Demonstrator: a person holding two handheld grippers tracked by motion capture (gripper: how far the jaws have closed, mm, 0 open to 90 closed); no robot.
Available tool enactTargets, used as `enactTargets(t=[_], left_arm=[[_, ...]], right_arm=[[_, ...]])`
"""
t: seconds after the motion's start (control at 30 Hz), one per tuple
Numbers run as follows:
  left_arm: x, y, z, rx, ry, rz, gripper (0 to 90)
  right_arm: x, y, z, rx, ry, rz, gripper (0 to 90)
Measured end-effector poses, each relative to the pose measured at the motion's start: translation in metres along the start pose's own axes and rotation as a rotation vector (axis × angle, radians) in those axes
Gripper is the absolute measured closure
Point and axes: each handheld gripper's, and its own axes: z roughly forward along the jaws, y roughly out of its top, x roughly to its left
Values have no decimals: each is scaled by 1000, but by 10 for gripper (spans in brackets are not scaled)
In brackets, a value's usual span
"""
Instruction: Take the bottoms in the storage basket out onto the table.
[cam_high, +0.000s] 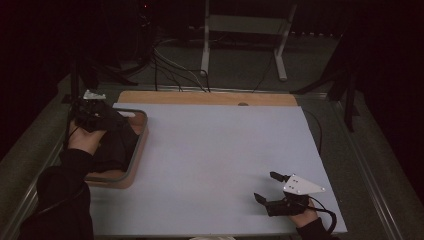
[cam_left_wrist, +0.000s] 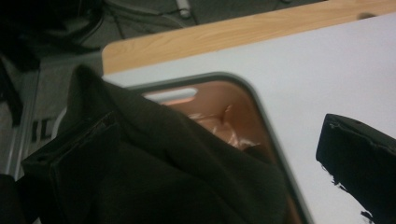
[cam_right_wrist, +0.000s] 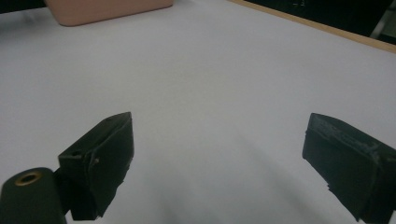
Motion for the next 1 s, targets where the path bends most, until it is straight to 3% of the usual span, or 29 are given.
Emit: enactTargets(t=[0.1,0.27,0.4,0.47,0.53,0.7,0.77,0.83,1.0], left_arm=[[5,-4,10,29,50,-33,3],[9,-11,26,78,93,-69,3],[9,-14,32,92,86,-88,2],[6,-17,42,90,71,-134,2],[6,-19,46,97,87,-143,2],[5,-22,53,140,171,-117,2],[4,-25,57,147,187,-117,2],[6,-26,59,138,177,-142,2],[2,-28,63,147,214,-109,2]], right_arm=[[0,0,0,1,0,0,92],[0,0,0,1,3,2,92],[0,0,1,6,4,4,92],[0,-1,1,11,1,1,92],[0,-1,2,13,-1,1,92],[0,-2,1,18,-7,-6,92],[-1,-2,2,19,-5,-4,92],[0,-2,2,19,-4,-4,92],[0,-2,3,26,-2,-4,92]])
